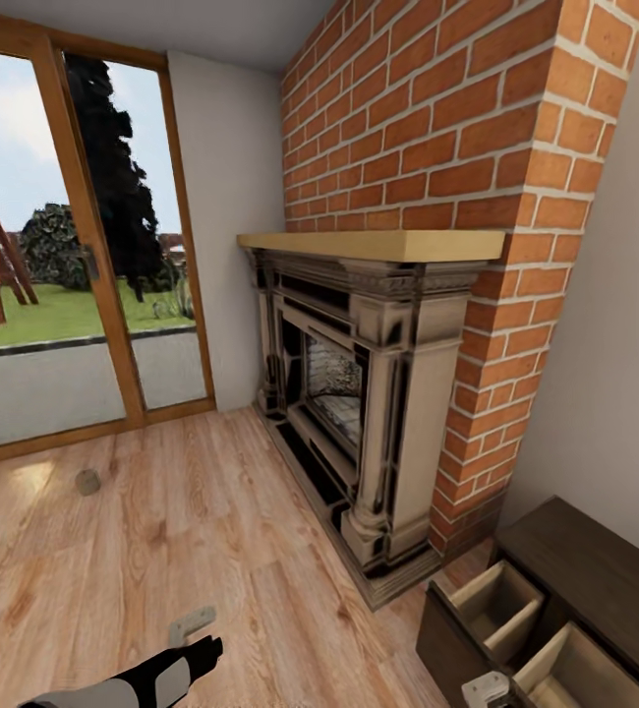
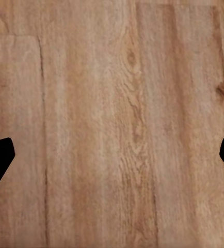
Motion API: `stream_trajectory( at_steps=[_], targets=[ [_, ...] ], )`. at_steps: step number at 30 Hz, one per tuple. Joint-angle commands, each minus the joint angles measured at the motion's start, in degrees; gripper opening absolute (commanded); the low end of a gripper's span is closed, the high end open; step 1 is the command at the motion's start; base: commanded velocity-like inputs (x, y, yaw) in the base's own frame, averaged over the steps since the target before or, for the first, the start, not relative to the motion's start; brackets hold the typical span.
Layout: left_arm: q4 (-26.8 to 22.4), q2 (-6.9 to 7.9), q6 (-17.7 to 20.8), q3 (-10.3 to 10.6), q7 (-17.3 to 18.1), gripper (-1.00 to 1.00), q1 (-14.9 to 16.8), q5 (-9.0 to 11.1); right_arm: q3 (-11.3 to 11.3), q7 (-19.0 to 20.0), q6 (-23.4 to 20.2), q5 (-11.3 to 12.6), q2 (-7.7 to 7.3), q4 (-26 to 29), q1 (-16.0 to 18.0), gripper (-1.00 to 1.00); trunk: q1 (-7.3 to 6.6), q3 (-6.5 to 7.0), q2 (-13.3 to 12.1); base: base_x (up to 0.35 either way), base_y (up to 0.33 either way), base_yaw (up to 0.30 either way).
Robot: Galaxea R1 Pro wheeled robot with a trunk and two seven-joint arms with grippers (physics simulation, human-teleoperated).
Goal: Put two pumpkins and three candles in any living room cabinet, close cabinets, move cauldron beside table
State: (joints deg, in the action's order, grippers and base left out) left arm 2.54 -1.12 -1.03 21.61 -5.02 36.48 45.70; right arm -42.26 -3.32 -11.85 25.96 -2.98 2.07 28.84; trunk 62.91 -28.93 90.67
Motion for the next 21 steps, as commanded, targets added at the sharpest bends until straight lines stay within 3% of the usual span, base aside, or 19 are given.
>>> stream_trajectory(
  at_steps=[1, 8, 11, 21],
  targets=[
    [0.2, -0.07, -0.1, 0.5, -0.1, 1.0, 0.1, 0.4, -0.5, -0.2, -0.4, 0.6, -0.04, 0.2, 0.0, 1.0, -0.01, -0.1, 0.0, 0.0, 0.0, 0.29],
    [0.2, -0.04, -0.6, 0.4, -0.1, 1.0, -2.0, 0.6, -0.5, -0.1, 0.1, 0.7, 0.14, 0.2, 0.0, 1.0, -0.01, -0.33, 0.0, 0.0, 0.0, 0.29],
    [0.2, -0.03, -2.9, 0.4, -0.1, 1.0, -3.1, 0.6, -0.4, 0.8, 0.2, 0.7, 0.16, 0.2, 0.0, 1.0, -0.01, -0.43, 0.0, 0.0, 0.0, 0.29],
    [0.2, 0.15, -4.0, 0.5, -0.2, 1.0, -3.4, 0.6, -0.4, 2.7, 0.2, 0.7, 0.17, 0.2, -0.1, 1.0, -0.01, -0.75, 0.0, 0.0, 0.0, 0.29]
  ],
)
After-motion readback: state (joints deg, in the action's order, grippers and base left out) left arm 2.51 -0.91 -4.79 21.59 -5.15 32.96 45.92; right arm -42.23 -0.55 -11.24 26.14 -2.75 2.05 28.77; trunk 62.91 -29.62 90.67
